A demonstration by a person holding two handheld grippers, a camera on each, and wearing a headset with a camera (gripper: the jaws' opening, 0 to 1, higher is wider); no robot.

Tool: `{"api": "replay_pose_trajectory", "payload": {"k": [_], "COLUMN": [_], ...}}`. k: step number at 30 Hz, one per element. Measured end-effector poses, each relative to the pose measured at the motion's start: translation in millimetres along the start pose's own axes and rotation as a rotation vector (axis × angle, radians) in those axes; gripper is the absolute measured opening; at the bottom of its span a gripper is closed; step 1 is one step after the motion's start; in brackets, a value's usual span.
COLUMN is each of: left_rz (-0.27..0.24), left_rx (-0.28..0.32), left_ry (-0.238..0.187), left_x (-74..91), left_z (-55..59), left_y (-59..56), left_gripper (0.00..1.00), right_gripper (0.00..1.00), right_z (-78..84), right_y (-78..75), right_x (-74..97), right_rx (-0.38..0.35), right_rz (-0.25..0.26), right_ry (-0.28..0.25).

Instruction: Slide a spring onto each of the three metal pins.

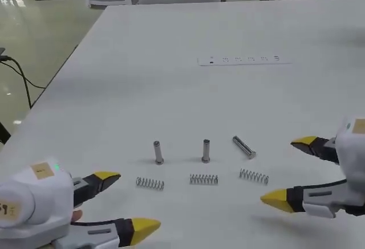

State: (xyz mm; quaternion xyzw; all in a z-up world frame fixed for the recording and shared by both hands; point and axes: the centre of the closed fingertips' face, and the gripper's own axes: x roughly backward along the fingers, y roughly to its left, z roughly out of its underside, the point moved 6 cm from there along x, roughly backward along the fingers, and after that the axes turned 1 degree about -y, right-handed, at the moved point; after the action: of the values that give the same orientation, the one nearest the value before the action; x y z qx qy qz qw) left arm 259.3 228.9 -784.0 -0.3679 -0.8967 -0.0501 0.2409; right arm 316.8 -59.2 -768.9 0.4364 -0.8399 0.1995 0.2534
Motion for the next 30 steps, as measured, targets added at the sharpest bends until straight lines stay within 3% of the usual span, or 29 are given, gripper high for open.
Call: {"api": "replay_pose_trajectory", "payload": {"k": [16, 21, 30], "left_rz": [0.004, 0.002, 0.001], "left_rx": [0.001, 0.001, 0.002], "left_ry": [-0.013, -0.014, -0.014], "left_x": [0.4, 0.6, 1.0], "left_z": [-1.6, -1.7, -1.6], "left_y": [-0.6, -0.4, -0.5], "left_gripper": [0.67, 0.67, 0.67], "right_gripper": [0.74, 0.7, 0.62], "right_z": [-29.5, -41.1, -46.8], "right_y": [-17.3, -26.3, -39.2], "right_x": [-7.0, -18.9, -42.3], "right_rx": [0.049, 0.059, 0.045], "right_rz": [0.027, 0.031, 0.028], "right_ry": [0.018, 0.035, 0.083]}}
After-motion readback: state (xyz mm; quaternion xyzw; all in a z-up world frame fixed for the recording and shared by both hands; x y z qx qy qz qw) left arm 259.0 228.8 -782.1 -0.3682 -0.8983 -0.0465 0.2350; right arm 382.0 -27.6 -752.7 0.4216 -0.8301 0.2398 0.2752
